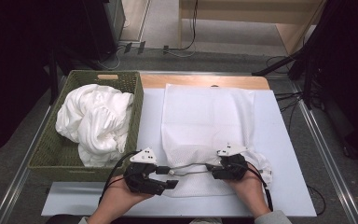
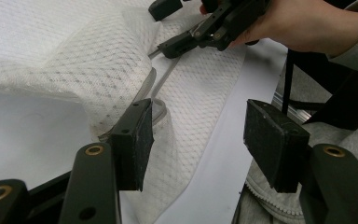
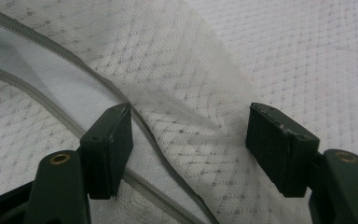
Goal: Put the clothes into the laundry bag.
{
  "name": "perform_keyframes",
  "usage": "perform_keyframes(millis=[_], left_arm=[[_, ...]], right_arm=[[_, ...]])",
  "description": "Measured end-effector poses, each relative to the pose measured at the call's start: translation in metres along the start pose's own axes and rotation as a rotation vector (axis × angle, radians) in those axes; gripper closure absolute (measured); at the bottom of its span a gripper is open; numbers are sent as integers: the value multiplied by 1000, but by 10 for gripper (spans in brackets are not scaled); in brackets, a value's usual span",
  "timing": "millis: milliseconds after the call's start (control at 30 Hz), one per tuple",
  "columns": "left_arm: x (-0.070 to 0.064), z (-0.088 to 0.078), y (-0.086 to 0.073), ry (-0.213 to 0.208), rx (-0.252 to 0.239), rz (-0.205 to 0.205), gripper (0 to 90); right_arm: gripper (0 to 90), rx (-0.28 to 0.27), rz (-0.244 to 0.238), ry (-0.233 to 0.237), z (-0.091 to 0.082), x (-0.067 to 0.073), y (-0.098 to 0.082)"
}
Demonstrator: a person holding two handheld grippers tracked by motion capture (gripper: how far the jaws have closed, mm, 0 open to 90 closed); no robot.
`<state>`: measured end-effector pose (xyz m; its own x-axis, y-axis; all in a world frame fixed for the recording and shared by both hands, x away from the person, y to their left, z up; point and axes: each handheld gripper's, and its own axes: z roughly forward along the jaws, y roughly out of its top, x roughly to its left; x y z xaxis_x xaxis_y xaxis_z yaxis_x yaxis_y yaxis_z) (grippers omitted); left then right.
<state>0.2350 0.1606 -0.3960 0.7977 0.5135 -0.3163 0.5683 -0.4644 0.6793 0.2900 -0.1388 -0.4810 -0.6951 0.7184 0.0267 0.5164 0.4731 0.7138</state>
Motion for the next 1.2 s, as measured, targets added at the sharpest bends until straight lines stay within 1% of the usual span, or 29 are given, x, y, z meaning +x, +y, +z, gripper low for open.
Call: perform_keyframes(millis=[67, 133, 200, 233, 300, 367, 400, 567, 633, 733, 767, 800, 867, 967, 1033, 1100, 1200], left_arm=[[0, 0, 0, -2, 0, 2, 428], [0, 0, 0, -1, 0, 0, 428], [1, -1, 0, -1, 2, 1, 428], [1, -1, 0, 0, 1, 0, 428], [2, -1, 0, -2, -1, -2, 428], [2, 0, 0, -2, -1, -4, 428], [2, 0, 0, -1, 2, -4, 428], [2, 1, -1, -2, 5, -3, 429], [2, 1, -1, -5, 7, -1, 429], [3, 1, -1, 0, 14, -2, 429], [3, 1, -1, -2, 14, -2, 429], [3, 1, -1, -3, 14, -2, 430], [3, 2, -1, -5, 11, -4, 430], [3, 2, -1, -5, 11, -6, 430], [3, 2, -1, -6, 10, -8, 429], [3, 2, -2, -6, 9, -9, 430], [4, 2, -2, -8, 10, -7, 430]], right_arm=[[342, -4, -8, -9, 1, 0, 1], [355, -1, 3, -21, 2, 0, 3], [371, 4, 4, -31, 3, -1, 5], [386, 5, 13, -36, 4, -1, 6], [401, -1, 19, -42, 5, -4, 7], [446, 1, 28, -56, 5, -5, 8], [461, -1, 21, -56, 6, -6, 9], [573, -2, 31, -66, 8, -8, 13], [605, -12, 25, -67, 9, -9, 13], [653, -17, 47, -66, 10, -11, 14], [679, -20, 62, -65, 10, -12, 14], [701, -18, 84, -64, 10, -13, 15], [776, -25, 126, -57, 10, -16, 15], [822, -29, 194, -27, 11, -20, 17], [835, -27, 199, -24, 9, -21, 19], [844, -61, 191, -30, 5, -21, 22], [844, -104, 202, -22, -2, -22, 27]])
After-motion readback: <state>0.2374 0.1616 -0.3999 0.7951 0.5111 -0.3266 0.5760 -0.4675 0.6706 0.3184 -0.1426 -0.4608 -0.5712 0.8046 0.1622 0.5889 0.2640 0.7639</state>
